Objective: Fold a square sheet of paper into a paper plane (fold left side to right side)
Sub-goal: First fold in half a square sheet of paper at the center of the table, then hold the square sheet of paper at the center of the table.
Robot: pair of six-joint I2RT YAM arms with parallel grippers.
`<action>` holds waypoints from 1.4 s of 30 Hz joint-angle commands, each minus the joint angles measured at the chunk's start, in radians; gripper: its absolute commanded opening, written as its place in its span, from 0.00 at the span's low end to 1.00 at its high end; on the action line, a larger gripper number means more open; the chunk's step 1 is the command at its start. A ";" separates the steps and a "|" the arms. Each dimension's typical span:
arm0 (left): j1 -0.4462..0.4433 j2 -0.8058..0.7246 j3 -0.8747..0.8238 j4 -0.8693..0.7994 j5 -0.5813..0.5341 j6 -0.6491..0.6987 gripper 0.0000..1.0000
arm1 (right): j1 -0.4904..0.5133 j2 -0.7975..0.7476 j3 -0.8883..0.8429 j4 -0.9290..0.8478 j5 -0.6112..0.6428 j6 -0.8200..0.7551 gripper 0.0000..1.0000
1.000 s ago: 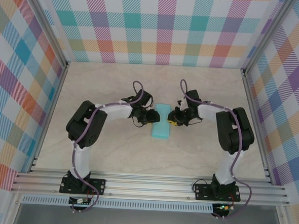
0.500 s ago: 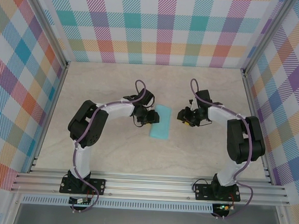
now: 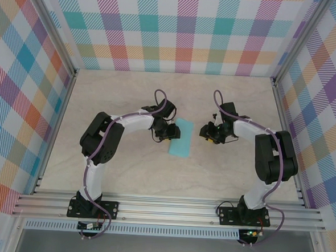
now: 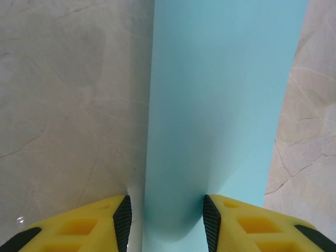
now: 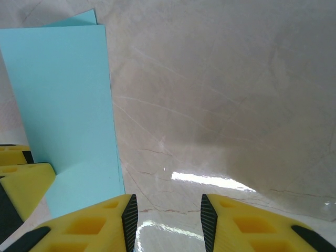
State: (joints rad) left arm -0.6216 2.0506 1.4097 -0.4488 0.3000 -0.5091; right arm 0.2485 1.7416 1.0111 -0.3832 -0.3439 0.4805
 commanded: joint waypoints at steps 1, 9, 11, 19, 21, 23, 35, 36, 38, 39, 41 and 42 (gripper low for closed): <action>-0.017 0.026 0.029 -0.016 -0.013 -0.018 0.43 | -0.005 -0.014 -0.011 -0.002 -0.014 -0.020 0.38; -0.021 0.042 0.049 -0.032 -0.015 -0.022 0.45 | -0.005 -0.007 -0.011 0.001 -0.023 -0.019 0.38; -0.021 0.046 0.054 -0.036 -0.018 -0.023 0.45 | -0.004 -0.005 -0.011 0.002 -0.026 -0.020 0.38; -0.024 0.066 0.078 -0.051 -0.019 -0.029 0.48 | -0.004 0.004 -0.012 0.009 -0.043 -0.017 0.38; -0.024 0.068 0.076 -0.051 -0.020 -0.029 0.48 | -0.005 0.004 -0.012 0.010 -0.045 -0.016 0.38; -0.025 0.069 0.076 -0.051 -0.020 -0.027 0.47 | -0.004 0.004 -0.012 0.012 -0.051 -0.017 0.38; -0.026 0.073 0.074 -0.053 -0.025 -0.033 0.46 | -0.004 0.010 -0.019 0.038 -0.094 -0.010 0.35; -0.026 0.074 0.074 -0.054 -0.025 -0.034 0.46 | -0.005 0.010 -0.019 0.040 -0.096 -0.010 0.35; -0.025 0.075 0.074 -0.053 -0.025 -0.037 0.46 | -0.005 0.011 -0.020 0.041 -0.099 -0.007 0.35; -0.025 0.076 0.074 -0.053 -0.024 -0.037 0.46 | -0.004 0.010 -0.020 0.043 -0.103 -0.007 0.35; -0.026 0.077 0.075 -0.055 -0.024 -0.034 0.46 | -0.004 0.012 -0.023 0.055 -0.122 -0.005 0.35; -0.026 0.076 0.074 -0.056 -0.024 -0.034 0.46 | -0.003 0.013 -0.024 0.062 -0.132 0.000 0.34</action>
State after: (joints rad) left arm -0.6281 2.0842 1.4708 -0.5114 0.2893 -0.5346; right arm 0.2485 1.7420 1.0016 -0.3435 -0.4316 0.4816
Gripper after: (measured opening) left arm 0.459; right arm 0.344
